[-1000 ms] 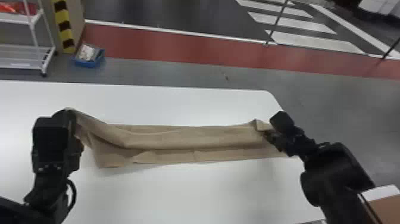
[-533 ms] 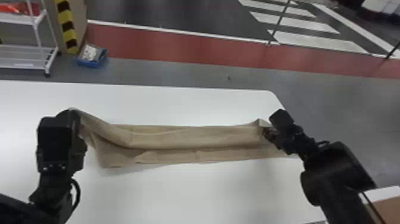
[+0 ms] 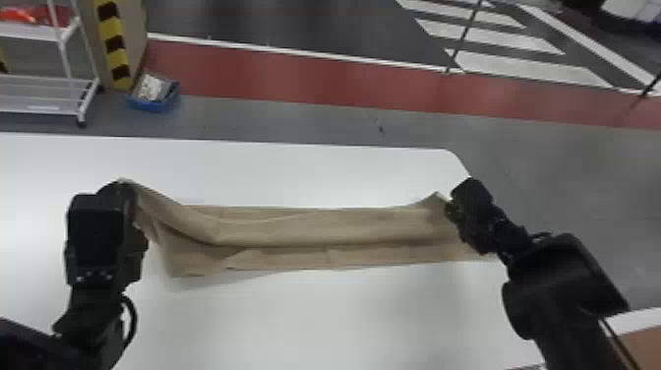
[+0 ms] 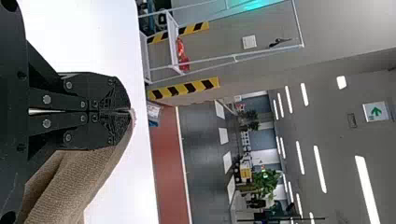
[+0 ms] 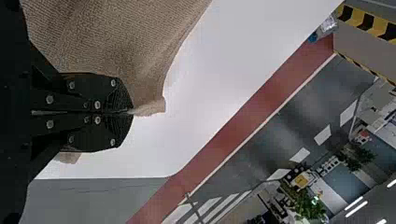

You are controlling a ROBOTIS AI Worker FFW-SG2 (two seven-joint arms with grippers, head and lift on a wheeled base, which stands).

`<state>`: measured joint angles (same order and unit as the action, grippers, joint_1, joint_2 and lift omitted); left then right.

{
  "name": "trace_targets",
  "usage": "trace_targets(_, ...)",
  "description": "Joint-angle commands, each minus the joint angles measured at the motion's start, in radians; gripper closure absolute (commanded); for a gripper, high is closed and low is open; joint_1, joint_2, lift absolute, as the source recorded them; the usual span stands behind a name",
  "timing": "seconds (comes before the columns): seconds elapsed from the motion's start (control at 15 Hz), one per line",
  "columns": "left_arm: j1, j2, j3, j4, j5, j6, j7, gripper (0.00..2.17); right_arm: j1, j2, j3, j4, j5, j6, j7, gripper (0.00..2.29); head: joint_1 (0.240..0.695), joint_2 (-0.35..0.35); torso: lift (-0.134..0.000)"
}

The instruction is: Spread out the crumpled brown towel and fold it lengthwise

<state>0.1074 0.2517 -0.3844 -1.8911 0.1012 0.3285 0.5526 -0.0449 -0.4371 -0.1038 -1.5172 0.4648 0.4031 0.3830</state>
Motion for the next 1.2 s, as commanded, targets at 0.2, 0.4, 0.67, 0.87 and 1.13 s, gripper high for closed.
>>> trace_targets(0.2, 0.020, 0.009, 0.022, -0.076, -0.009, 0.039, 0.012, 1.80, 0.042, -0.029, -0.214, -0.049, -0.319, -0.017, 0.080, 1.66, 0.695, -0.295, -0.123)
trace_targets(0.4, 0.021, 0.014, 0.038, -0.137, -0.018, 0.088, 0.013, 1.80, 0.042, -0.052, -0.289, -0.049, -0.400, -0.002, 0.085, 1.66, 0.695, -0.324, -0.123)
trace_targets(0.67, 0.084, 0.032, 0.059, -0.292, -0.090, 0.211, 0.030, 1.80, 0.071, -0.055, -0.416, -0.104, -0.512, 0.020, 0.116, 1.65, 0.681, -0.350, -0.123)
trace_targets(0.87, 0.138, 0.051, 0.087, -0.419, -0.112, 0.309, 0.030, 1.80, 0.083, -0.055, -0.467, -0.147, -0.600, 0.078, 0.160, 1.65, 0.667, -0.350, -0.123)
trace_targets(1.13, 0.083, 0.055, 0.081, -0.424, -0.103, 0.355, 0.013, 1.80, 0.063, -0.045, -0.392, -0.166, -0.635, 0.102, 0.166, 1.65, 0.663, -0.350, -0.123)
